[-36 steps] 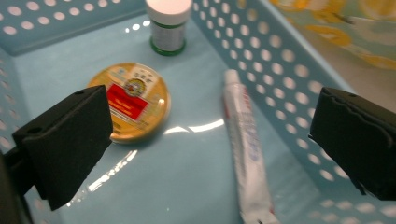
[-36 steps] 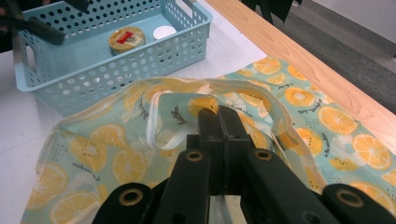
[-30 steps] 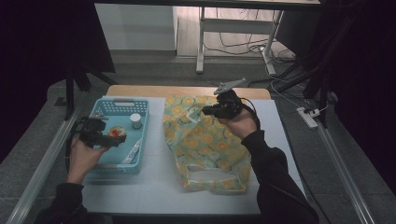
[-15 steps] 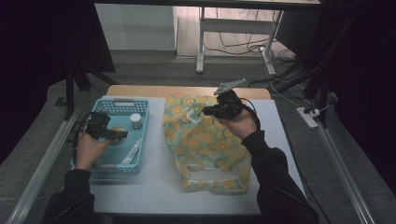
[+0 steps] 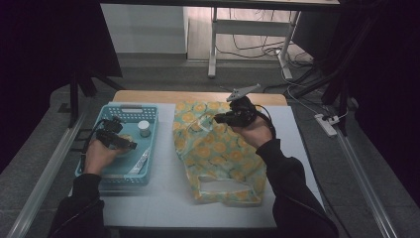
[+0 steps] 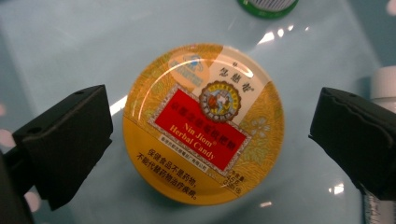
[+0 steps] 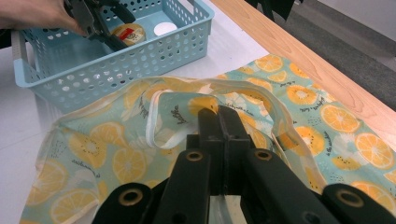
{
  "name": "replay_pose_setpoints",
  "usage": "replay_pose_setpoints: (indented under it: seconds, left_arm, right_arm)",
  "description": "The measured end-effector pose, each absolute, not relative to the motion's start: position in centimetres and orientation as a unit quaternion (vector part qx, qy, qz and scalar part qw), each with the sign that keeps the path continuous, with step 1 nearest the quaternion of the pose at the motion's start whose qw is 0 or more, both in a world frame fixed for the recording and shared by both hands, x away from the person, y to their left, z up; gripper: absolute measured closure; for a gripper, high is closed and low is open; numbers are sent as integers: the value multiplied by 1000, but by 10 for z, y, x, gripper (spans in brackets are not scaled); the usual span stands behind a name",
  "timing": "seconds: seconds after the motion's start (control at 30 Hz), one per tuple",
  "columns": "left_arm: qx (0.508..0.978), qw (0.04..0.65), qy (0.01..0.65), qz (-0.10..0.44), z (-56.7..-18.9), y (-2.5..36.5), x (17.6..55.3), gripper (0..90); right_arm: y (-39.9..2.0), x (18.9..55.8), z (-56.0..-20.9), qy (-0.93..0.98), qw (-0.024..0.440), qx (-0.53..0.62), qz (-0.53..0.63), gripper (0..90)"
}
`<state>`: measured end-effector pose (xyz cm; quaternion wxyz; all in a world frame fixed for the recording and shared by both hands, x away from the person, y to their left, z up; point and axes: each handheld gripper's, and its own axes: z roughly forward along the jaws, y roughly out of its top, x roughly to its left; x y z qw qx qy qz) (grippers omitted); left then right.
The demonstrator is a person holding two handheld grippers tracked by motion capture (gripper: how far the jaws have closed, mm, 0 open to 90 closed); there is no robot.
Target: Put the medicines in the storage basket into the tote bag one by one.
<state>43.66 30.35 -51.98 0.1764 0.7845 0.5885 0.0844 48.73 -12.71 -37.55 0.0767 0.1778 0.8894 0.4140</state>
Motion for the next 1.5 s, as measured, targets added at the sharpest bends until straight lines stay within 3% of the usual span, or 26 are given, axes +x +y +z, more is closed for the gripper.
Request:
replay_pose_setpoints:
  seconds: [0.13, 0.3, 0.53, 0.83, 1.5]
  left_arm:
    - [788, 159, 588, 87, -521, 303, 437, 53]
    - [790, 151, 587, 91, -520, 303, 436, 200]
    - [789, 151, 589, 90, -519, 303, 435, 205]
    - [780, 193, 587, 95, -510, 303, 429, 206]
    - [803, 272, 521, 97, -460, 284, 398, 206]
  right_arm:
    - [-127, 487, -376, 890, 77, 177, 414, 899]
    - [-127, 487, -378, 890, 76, 176, 414, 899]
    - [-128, 488, -378, 889, 76, 178, 416, 899]
    - [-128, 488, -378, 887, 77, 180, 418, 899]
    - [-127, 490, -382, 885, 81, 183, 420, 899]
